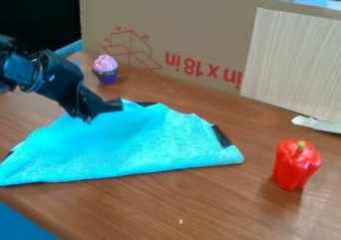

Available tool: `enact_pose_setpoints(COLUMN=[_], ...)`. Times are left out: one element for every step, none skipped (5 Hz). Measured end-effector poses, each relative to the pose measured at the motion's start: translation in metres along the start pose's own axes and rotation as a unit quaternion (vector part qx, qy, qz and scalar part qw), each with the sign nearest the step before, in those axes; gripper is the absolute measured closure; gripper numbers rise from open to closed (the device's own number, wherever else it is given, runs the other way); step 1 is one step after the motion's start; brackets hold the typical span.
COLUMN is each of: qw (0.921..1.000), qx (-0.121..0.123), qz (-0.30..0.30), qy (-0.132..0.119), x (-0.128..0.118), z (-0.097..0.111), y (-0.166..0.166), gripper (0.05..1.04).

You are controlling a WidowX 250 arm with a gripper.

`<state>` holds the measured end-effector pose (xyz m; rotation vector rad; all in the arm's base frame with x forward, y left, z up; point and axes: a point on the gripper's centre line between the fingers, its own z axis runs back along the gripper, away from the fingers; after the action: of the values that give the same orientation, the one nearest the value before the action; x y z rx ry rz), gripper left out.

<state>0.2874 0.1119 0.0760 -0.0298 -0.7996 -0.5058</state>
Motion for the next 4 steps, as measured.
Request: enact_pose_setpoints(qw=[0.9996,0.9983,0.9969,0.9943], qx=[-0.015,-0.033,-0.047,-0.08], qz=[-0.023,-0.042,-0.057,-0.064], qy=[-0.01,-0.02,-0.025,-0.029], x=[-0.002,-0.004,-0.01,-0.019], z=[0.009,0.016,0.022,0.03], y=[-0.028,-0.053,-0.073,-0.096], gripper=[1.029,1.029,1.029,1.029])
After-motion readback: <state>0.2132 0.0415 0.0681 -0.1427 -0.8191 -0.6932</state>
